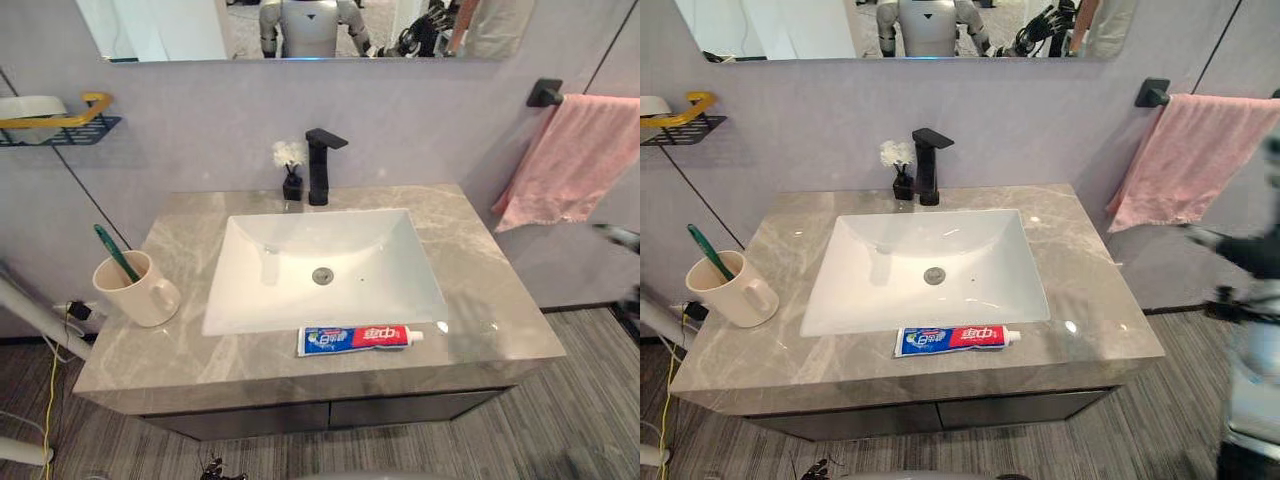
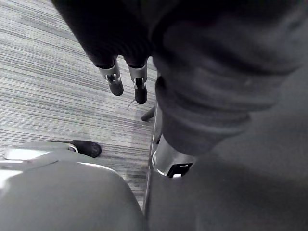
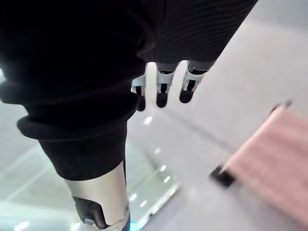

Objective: Organize washtable

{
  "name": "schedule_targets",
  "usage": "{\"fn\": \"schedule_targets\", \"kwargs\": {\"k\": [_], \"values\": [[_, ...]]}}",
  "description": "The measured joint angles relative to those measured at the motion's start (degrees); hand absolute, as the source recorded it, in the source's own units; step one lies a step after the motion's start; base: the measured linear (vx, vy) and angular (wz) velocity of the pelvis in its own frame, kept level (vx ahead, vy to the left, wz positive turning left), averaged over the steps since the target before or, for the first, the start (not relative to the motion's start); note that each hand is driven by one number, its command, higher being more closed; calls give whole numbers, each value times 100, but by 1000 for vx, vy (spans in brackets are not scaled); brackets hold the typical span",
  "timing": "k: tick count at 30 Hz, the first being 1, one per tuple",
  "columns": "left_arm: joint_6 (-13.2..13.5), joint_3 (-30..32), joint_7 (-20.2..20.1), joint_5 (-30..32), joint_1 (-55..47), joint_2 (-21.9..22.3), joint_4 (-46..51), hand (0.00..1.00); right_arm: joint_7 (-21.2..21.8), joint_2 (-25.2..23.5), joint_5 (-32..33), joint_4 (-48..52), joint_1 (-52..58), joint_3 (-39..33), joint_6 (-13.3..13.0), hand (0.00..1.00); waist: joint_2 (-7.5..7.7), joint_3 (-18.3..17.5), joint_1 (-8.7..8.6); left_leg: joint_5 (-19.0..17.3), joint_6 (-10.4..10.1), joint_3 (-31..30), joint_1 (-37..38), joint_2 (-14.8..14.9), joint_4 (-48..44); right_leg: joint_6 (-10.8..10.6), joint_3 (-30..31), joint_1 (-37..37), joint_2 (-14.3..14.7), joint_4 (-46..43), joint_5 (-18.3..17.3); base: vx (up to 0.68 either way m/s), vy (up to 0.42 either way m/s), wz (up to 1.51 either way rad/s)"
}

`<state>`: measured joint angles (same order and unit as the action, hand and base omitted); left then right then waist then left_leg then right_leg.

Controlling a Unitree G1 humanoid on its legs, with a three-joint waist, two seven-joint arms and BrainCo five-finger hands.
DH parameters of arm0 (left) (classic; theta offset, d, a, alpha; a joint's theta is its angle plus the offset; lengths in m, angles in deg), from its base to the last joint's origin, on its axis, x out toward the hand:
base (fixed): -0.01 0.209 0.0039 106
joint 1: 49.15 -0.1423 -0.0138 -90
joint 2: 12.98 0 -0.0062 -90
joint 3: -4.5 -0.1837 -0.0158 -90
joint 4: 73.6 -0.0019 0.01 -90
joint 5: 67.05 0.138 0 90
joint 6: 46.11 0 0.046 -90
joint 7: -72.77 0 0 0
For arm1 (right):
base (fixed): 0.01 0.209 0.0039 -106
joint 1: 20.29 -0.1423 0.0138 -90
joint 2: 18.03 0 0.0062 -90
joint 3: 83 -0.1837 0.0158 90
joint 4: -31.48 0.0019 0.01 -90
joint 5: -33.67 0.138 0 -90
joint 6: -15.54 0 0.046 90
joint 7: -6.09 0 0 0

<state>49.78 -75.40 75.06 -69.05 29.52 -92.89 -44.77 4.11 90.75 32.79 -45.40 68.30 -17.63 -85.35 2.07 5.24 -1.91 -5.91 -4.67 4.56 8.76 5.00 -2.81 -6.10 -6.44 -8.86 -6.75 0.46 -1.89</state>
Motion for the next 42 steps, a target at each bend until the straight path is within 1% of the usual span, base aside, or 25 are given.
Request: {"fn": "schedule_targets", "kwargs": {"k": [1,2,3,4,5,6,8,10,13,17,21,23,24,26,28,29,31,34,42], "values": [[17,-62,-4,-1,11,-8,-2,0,110,72,107,1,-125,297,-39,0,-5,-2,24,5,5,-4,-1,-2,2,0,-5,-1,-7,0,0,-26,2,8],[55,-172,-41,-2,38,-27,-3,0,384,222,355,1,-349,968,-148,0,-31,-19,126,18,17,-44,-1,-10,16,0,-44,-19,-25,-1,0,-18,-2,12],[84,-209,-76,-2,39,-36,-3,0,502,265,489,1,-427,1233,-190,0,-26,-18,146,29,22,-83,-1,-12,30,-1,-78,-33,-33,0,-1,-14,-10,26],[108,-351,-109,-2,42,-89,-10,0,704,320,670,3,-590,1794,-239,0,-22,-23,168,69,30,-146,1,-25,74,-3,-150,-60,-45,1,-3,-4,-11,23],[110,-402,-116,-2,49,-107,-14,0,834,338,782,9,-655,2041,-240,0,-23,-24,197,82,27,-150,1,-30,89,-4,-167,-63,-48,2,-4,-11,-8,22],[112,-504,-120,-3,99,-142,-18,0,1086,408,955,19,-768,2672,-247,0,-20,-22,317,100,23,-180,-6,-56,96,-4,-187,-70,-47,5,-4,-12,1,13],[113,-586,-149,-1,112,-188,-51,0,1338,412,1024,27,-871,3178,-248,0,12,-19,328,139,25,-297,-16,-87,129,-4,-280,-104,-59,24,-5,-12,-5,20],[120,-618,-221,-1,146,-221,-137,0,1629,416,1120,26,-1032,3788,-246,0,36,-14,407,212,40,-312,-14,-103,236,-4,-306,-101,-75,32,-5,-13,-13,11],[126,-618,-227,1,142,-246,-195,0,1947,424,1228,25,-1069,4311,-222,0,77,2,442,236,57,-426,-29,-135,259,-12,-394,-130,-104,32,-10,-11,-6,12],[124,-739,-233,1,162,-301,-284,0,2178,522,1144,2,-1122,4743,-140,0,109,-5,457,286,72,-480,-104,-184,283,-15,-470,-98,-144,29,-12,-22,3,14],[104,-799,-233,0,191,-330,-371,0,2215,685,641,-21,-1179,4984,-108,0,124,-10,455,287,72,-526,-103,-185,284,-15,-472,-100,-143,24,-12,0,0,0],[90,-855,-233,0,222,-343,-408,0,2211,687,173,-162,-1162,5020,-90,0,124,-7,447,293,64,-512,-101,-188,278,-15,-471,-97,-142,20,-12,0,0,0],[87,-862,-233,-2,233,-345,-410,0,2209,687,63,-196,-1156,5026,-76,0,123,-6,445,293,63,-504,-100,-187,277,-15,-471,-96,-141,17,-12,0,0,0],[80,-948,-232,-6,238,-366,-410,0,2191,685,-318,-286,-1108,5026,18,0,123,-5,447,293,62,-487,-98,-185,267,-15,-466,-94,-139,10,-12,0,0,0],[69,-996,-231,-12,243,-379,-410,0,2168,656,-795,-345,-872,5019,26,0,123,3,445,293,62,-464,-92,-181,258,-15,-458,-91,-140,3,-12,0,0,0],[64,-997,-231,-13,245,-379,-410,0,2162,628,-912,-345,-794,5002,26,0,122,5,444,292,61,-457,-90,-180,257,-15,-454,-90,-140,-1,-12,-27,-3,-4],[54,-999,-231,-16,249,-379,-410,0,2086,479,-1386,-387,-560,4960,28,0,113,54,430,292,60,-442,-72,-176,239,-16,-445,-90,-140,-19,-12,-35,-2,-3],[51,-1006,-230,-19,269,-378,-409,0,2032,232,-1851,-520,-299,4747,37,0,104,123,422,291,59,-425,-49,-168,220,-16,-436,-92,-138,-33,-12,-58,-3,-2],[-40,-1010,-230,-79,292,-359,-408,0,1791,-189,-2692,-553,-48,4462,53,0,42,185,408,288,54,-376,-44,-144,199,-16,-413,-89,-126,-41,-11,-14,-2,0]]}}
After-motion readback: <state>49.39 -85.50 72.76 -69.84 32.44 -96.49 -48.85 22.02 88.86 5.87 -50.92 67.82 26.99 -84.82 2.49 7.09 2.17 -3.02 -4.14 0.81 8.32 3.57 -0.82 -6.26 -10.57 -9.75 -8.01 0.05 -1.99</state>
